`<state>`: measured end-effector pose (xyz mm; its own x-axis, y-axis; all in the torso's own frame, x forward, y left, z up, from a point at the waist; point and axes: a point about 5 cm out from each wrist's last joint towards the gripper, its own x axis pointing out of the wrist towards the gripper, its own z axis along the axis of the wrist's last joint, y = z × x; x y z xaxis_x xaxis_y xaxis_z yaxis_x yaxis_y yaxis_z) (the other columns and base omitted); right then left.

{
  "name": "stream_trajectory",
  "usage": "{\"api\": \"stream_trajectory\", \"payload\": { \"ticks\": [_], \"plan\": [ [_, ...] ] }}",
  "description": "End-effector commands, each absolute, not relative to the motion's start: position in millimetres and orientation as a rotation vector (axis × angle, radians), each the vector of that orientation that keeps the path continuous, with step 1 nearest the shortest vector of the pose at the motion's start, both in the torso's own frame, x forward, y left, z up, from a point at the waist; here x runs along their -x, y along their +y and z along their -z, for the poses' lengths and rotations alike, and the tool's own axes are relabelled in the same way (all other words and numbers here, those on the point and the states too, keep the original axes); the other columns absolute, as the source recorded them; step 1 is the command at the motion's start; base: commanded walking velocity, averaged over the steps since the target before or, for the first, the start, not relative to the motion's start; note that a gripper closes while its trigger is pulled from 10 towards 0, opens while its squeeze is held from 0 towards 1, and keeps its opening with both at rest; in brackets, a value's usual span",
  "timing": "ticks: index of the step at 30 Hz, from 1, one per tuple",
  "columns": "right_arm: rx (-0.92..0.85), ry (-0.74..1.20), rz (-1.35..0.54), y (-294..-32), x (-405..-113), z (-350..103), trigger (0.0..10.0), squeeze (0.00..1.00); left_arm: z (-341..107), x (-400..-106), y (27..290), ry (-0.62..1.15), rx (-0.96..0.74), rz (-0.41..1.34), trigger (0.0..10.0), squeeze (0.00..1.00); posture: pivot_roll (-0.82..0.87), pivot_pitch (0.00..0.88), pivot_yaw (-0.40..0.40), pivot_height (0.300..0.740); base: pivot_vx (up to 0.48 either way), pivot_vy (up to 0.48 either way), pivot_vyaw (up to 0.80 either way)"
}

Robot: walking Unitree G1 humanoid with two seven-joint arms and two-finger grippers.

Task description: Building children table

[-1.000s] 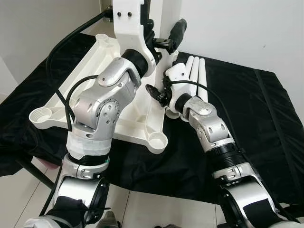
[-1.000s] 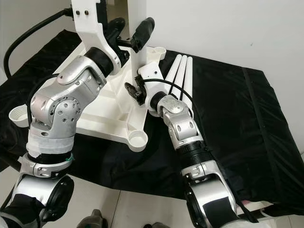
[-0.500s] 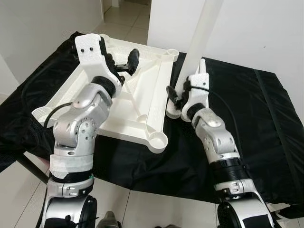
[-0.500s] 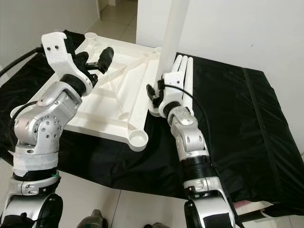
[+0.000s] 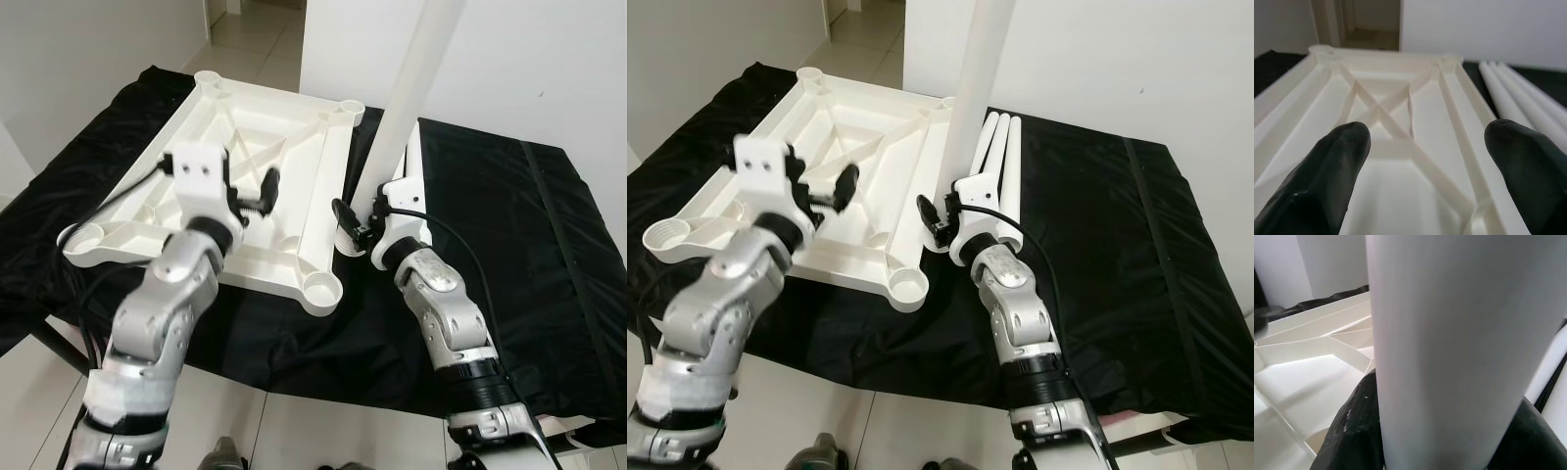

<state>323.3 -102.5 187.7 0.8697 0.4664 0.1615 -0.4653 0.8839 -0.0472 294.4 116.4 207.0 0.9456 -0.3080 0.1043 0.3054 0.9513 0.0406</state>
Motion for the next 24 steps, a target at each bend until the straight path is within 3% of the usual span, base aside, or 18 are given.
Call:
{"api": "stream_trajectory", "payload": {
  "ticks": [1, 16, 24],
  "plan": [
    [-0.011, -0.22, -0.516, -102, -317, -192, 10.0, 0.0, -200, -285, 105, -0.131, -0.103, 0.487, 10.0, 0.0, 0.16, 0.063, -0.09, 0.74, 0.0, 0.0, 0.0],
    [0.05, -0.217, -0.668, -92, -297, -177, 10.0, 0.0, -160, -267, 105, -0.102, -0.362, 0.611, 10.0, 0.0, 0.17, 0.075, -0.093, 0.74, 0.0, 0.0, 0.0],
    [0.006, -0.242, -0.617, -100, -300, -182, 10.0, 0.0, -156, -261, 111, -0.106, -0.412, 0.7, 10.0, 0.0, 0.17, 0.078, -0.091, 0.74, 0.0, 0.0, 0.0]
  ]
}}
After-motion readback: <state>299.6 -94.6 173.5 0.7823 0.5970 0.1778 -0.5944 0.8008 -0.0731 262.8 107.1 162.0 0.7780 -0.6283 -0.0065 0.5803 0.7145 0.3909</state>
